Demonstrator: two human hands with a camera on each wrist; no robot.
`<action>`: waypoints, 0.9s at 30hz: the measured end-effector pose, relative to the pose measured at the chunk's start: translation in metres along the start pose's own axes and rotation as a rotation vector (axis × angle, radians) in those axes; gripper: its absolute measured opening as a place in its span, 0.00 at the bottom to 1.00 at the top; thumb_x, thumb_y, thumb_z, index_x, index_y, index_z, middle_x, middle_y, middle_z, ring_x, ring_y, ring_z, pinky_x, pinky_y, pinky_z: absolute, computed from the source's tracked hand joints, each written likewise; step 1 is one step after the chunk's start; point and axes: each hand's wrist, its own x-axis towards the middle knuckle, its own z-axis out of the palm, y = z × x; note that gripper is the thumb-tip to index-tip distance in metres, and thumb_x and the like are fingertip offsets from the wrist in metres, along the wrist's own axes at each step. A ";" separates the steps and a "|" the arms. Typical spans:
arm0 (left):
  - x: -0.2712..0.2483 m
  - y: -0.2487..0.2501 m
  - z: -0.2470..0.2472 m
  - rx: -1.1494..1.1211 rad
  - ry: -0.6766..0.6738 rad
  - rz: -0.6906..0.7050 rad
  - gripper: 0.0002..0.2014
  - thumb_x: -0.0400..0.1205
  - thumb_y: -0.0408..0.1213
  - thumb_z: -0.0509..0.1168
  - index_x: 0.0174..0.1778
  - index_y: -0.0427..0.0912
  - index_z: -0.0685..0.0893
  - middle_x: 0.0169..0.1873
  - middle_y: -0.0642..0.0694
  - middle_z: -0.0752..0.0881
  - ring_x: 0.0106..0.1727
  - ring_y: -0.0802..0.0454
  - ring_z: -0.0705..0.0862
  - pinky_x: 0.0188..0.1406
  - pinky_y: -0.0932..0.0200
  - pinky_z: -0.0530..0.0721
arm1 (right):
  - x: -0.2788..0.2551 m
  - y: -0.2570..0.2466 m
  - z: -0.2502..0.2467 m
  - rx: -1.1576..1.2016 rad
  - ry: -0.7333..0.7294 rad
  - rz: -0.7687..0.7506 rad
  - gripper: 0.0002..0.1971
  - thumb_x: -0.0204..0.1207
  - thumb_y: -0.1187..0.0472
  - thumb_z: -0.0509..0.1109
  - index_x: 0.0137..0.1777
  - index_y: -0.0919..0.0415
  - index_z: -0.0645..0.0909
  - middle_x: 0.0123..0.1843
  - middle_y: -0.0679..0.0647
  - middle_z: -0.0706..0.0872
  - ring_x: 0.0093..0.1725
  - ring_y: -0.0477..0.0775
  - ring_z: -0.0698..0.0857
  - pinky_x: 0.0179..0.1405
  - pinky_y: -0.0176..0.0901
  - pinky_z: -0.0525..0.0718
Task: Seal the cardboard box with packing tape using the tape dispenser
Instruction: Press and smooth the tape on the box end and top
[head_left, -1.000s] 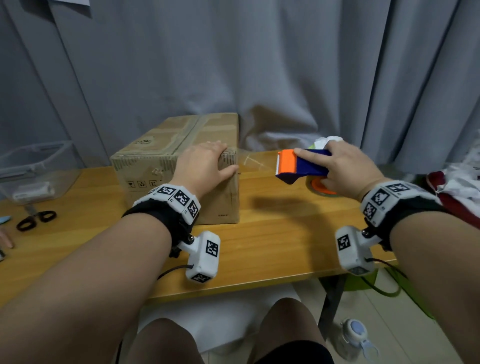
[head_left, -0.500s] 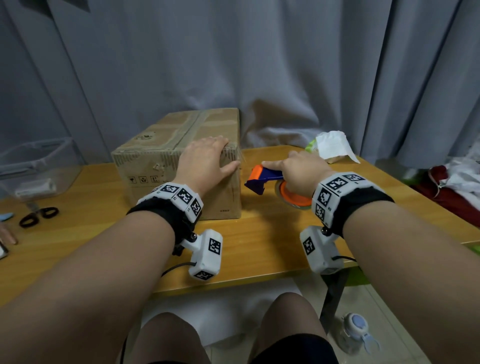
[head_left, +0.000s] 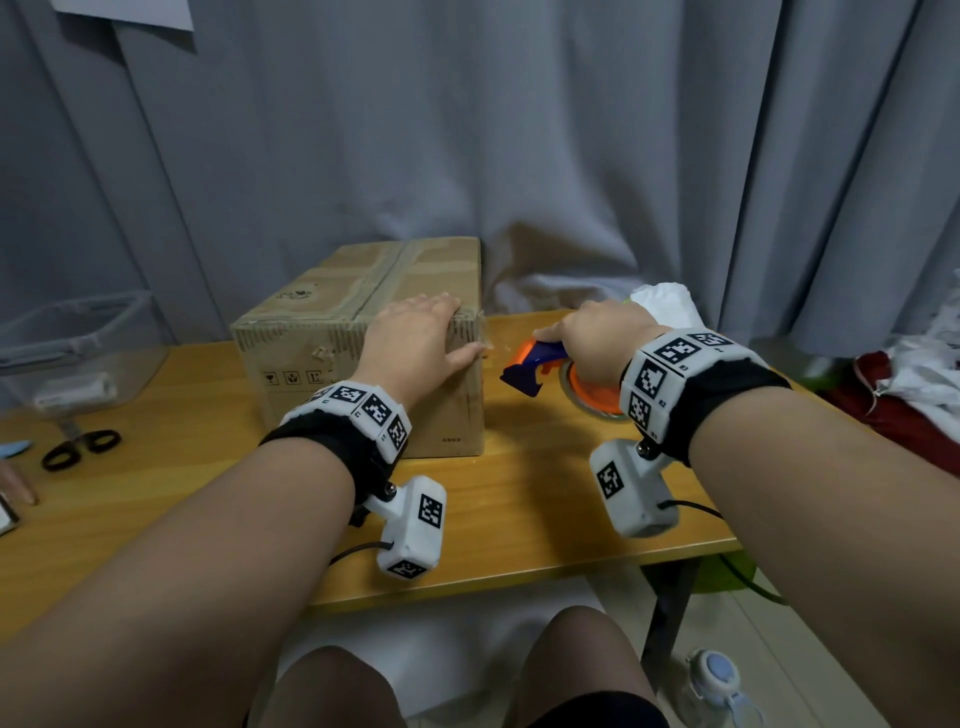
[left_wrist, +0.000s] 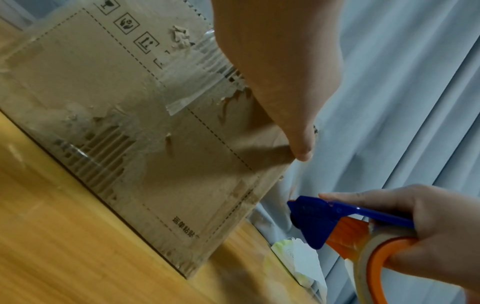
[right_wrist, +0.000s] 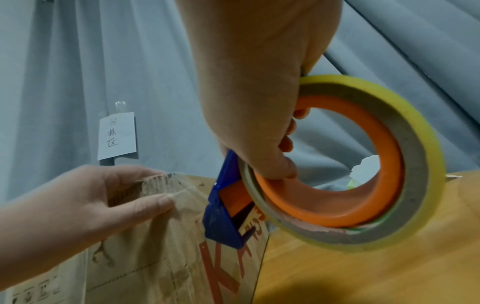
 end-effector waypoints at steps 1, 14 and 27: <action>0.000 0.000 0.000 0.002 0.000 0.002 0.31 0.78 0.61 0.61 0.71 0.44 0.74 0.66 0.45 0.82 0.67 0.47 0.78 0.67 0.51 0.73 | -0.001 -0.001 -0.004 -0.001 -0.013 0.004 0.29 0.77 0.62 0.63 0.75 0.36 0.67 0.58 0.55 0.82 0.53 0.59 0.83 0.47 0.48 0.77; 0.001 -0.001 0.007 0.024 0.001 -0.002 0.31 0.75 0.63 0.62 0.66 0.43 0.76 0.60 0.44 0.84 0.63 0.44 0.80 0.64 0.49 0.74 | 0.003 0.048 0.066 0.731 0.160 0.418 0.21 0.72 0.66 0.67 0.66 0.55 0.79 0.45 0.58 0.85 0.47 0.61 0.84 0.45 0.46 0.79; 0.004 0.011 0.006 0.124 -0.006 -0.006 0.35 0.71 0.73 0.55 0.55 0.42 0.75 0.53 0.44 0.81 0.58 0.43 0.80 0.56 0.47 0.73 | 0.014 0.030 0.113 0.864 -0.108 0.636 0.25 0.71 0.51 0.74 0.62 0.69 0.79 0.57 0.64 0.85 0.51 0.60 0.82 0.52 0.52 0.82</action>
